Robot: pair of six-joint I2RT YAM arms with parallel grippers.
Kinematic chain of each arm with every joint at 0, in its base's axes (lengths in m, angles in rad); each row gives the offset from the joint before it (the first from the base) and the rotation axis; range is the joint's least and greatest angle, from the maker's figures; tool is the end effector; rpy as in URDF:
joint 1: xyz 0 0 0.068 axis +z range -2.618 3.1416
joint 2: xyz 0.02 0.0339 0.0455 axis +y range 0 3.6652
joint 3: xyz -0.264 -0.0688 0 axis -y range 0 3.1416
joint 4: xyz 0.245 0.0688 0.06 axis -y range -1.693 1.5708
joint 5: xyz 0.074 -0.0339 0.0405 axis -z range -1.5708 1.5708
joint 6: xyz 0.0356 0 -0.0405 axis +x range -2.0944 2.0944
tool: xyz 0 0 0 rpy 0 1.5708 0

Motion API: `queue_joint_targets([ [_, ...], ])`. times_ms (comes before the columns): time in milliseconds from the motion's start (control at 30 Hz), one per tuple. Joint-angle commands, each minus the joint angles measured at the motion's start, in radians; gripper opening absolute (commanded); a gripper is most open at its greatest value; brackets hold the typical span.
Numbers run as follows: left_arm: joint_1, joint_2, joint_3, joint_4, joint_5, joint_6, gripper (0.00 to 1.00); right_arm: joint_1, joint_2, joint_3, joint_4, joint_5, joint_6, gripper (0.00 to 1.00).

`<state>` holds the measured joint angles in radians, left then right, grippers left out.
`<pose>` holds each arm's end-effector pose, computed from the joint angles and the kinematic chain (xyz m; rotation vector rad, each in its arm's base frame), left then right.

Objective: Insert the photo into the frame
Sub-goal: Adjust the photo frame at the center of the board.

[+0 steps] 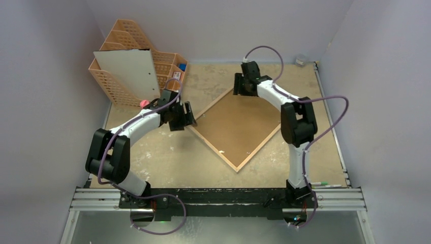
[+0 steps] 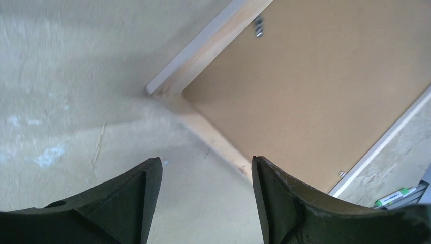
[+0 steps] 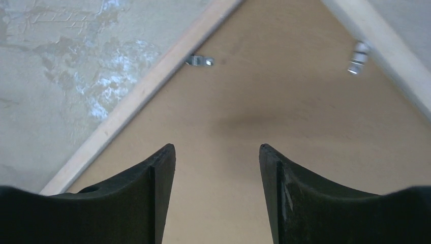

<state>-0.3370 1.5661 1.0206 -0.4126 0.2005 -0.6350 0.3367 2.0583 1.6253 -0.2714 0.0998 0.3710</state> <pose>0.3015 -0.1131 0.2126 -0.3068 2.6060 -0.6207 0.4491 0.1535 0.2275 0.0919 2.2825 0.2590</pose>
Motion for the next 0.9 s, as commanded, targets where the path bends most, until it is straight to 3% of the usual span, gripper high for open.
queue_joint_targets([
  [0,-0.003,-0.047,-0.084,0.045,0.010,-0.073,0.67,0.044,0.091,0.143,-0.017,0.128,-0.070,0.62],
  [200,-0.004,-0.021,-0.119,0.050,-0.032,-0.081,0.67,0.089,0.211,0.260,-0.013,0.273,-0.219,0.59],
  [433,-0.004,0.020,-0.145,0.053,-0.093,-0.074,0.64,0.105,0.263,0.274,0.049,0.368,-0.293,0.56],
  [867,-0.004,0.071,-0.169,0.078,-0.127,-0.068,0.63,0.105,0.318,0.292,0.126,0.332,-0.329,0.55],
])
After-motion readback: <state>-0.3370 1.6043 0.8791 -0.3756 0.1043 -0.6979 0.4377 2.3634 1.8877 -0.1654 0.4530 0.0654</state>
